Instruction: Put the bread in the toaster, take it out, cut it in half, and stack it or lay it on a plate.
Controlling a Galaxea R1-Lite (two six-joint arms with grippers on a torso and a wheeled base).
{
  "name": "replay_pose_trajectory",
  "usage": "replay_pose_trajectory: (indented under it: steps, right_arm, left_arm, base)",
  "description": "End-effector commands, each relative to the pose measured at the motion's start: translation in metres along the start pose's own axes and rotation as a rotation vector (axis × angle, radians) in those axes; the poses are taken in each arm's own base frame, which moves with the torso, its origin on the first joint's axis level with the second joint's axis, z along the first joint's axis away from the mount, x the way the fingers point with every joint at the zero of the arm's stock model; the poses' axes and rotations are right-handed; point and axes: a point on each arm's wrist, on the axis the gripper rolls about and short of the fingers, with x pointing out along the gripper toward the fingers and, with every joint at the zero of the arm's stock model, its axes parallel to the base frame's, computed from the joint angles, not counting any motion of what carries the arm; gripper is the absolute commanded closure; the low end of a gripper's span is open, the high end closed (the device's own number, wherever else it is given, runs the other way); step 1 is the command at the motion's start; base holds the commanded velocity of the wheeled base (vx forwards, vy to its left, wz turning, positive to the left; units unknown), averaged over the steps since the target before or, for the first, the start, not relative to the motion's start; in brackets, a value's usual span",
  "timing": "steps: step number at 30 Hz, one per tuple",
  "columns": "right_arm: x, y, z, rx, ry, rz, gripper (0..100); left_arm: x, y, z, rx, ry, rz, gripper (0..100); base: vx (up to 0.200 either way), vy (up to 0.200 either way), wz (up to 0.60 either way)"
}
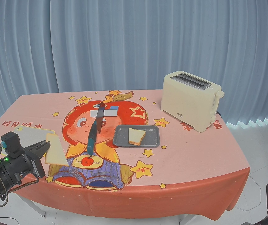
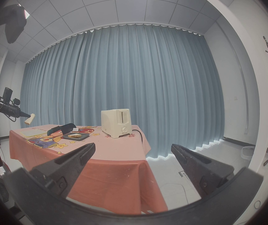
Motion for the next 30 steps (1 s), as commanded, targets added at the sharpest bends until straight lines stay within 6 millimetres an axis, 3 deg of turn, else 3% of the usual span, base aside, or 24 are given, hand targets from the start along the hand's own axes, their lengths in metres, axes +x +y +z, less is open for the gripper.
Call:
replay_pose_trajectory:
  steps: [1,17,28,30]
  right_arm:
    - [0.0,0.0,-0.005,0.0,0.001,0.0,0]
    - [0.0,0.0,-0.005,0.0,0.001,0.0,0]
    - [0.0,0.0,-0.005,0.0,0.001,0.0,0]
    - [0.0,0.0,-0.005,0.0,0.001,0.0,0]
  left_arm:
    - [0.0,0.0,0.0,-0.001,0.001,0.0,100]
    - [0.002,-0.001,0.01,-0.011,-0.037,-0.006,100]
    - [0.005,-0.004,0.018,0.002,-0.052,-0.076,100]
    - [0.005,-0.011,0.018,0.012,-0.048,-0.14,100]
  base:
    - [0.0,0.0,0.0]
    - [0.0,0.0,0.0]
    - [0.0,0.0,0.0]
    - [0.0,0.0,0.0]
